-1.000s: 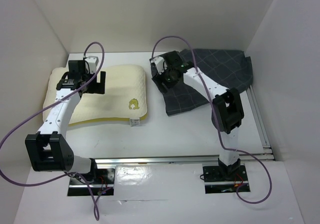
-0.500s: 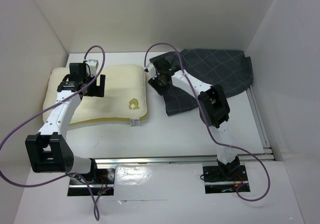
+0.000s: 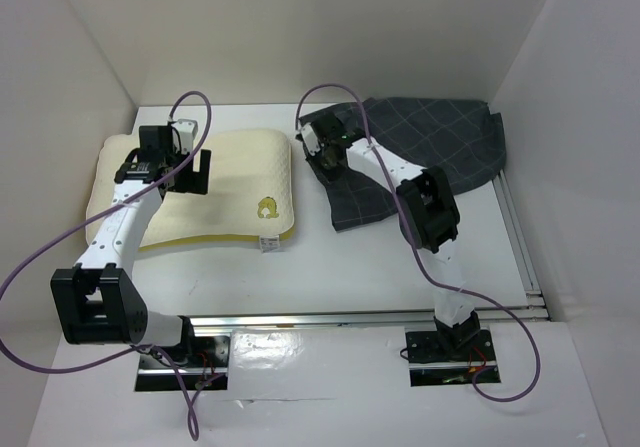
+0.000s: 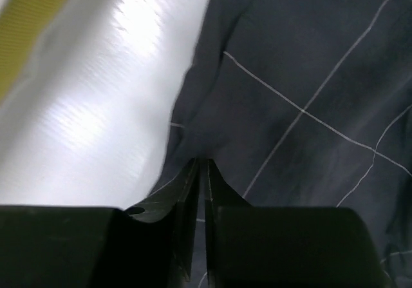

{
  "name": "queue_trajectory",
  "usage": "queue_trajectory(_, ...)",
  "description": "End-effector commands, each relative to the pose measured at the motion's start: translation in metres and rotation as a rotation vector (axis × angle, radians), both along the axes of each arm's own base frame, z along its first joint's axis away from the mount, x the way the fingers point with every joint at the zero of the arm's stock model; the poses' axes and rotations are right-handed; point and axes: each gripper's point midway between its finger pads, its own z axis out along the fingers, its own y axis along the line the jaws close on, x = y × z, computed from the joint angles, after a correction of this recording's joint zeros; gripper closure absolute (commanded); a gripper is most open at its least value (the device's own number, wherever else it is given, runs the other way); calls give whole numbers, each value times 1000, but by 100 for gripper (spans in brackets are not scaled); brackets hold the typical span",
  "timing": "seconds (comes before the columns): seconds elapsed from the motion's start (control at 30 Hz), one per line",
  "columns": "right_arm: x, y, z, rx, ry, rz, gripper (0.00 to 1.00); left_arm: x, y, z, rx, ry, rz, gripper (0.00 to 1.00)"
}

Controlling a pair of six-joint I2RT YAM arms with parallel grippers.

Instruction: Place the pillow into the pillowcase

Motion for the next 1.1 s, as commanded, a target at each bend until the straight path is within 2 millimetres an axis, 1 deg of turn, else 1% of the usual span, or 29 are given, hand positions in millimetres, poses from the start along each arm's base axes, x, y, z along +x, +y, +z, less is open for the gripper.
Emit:
queue_trajectory(0.0,19,-12,0,-1,-23,-41,87,8,1,8,18,-38,-12,0)
queue_trajectory(0.03,19,-12,0,-1,-23,-41,89,8,1,8,25,-38,-19,0)
queue_trajectory(0.07,19,-12,0,-1,-23,-41,94,10,1,10,25,-47,-19,0)
queue_trajectory(0.1,19,-12,0,-1,-23,-41,96,10,1,10,25,-47,-19,0)
queue_trajectory(0.2,22,-17,0,-5,-25,-44,97,11,1,6,25,-38,-19,0)
queue_trajectory(0.23,22,-17,4,-1,-33,-45,93,11,1,6,25,-38,-19,0)
queue_trajectory(0.27,22,-17,4,4,-31,-52,87,11,1,6,25,-38,-19,0)
queue_trajectory(0.3,23,-16,16,15,-49,-52,72,11,1,6,25,-38,-19,0)
queue_trajectory(0.33,23,-16,16,15,-49,-52,66,11,1,6,25,-38,-19,0)
queue_trajectory(0.4,23,-15,28,34,-67,-63,56,11,-1,6,19,-38,-25,0)
queue_trajectory(0.43,22,-9,32,39,-75,-52,52,11,-1,6,18,-38,-25,0)
queue_trajectory(0.47,22,-9,37,44,-82,-52,46,11,-1,6,12,-39,-19,0)
queue_trajectory(0.5,22,-9,37,44,-82,-52,44,11,-1,6,12,-39,-19,0)
queue_trajectory(0.53,20,-4,37,44,-82,-41,44,11,-1,6,12,-39,-19,0)
queue_trajectory(0.6,18,-1,37,37,-87,-38,46,11,-1,6,12,-39,-19,0)
queue_trajectory(0.7,18,-1,37,42,-84,-46,47,9,-1,5,11,-30,-19,0)
queue_trajectory(0.77,18,3,45,49,-102,-50,47,9,-3,5,5,-30,-25,0)
queue_trajectory(0.8,18,3,45,49,-102,-50,47,9,-3,5,5,-30,-25,0)
queue_trajectory(0.83,21,5,55,64,-125,-50,47,9,-3,5,5,-30,-25,0)
queue_trajectory(0.87,21,5,55,65,-125,-50,47,9,-3,5,5,-30,-25,0)
queue_trajectory(0.9,19,10,55,65,-125,-41,47,10,-3,2,4,-21,-25,0)
queue_trajectory(0.93,20,11,58,76,-129,-50,48,10,-3,1,4,-21,-25,0)
queue_trajectory(1.07,19,13,60,88,-122,-51,48,10,-4,4,-2,-21,-32,0)
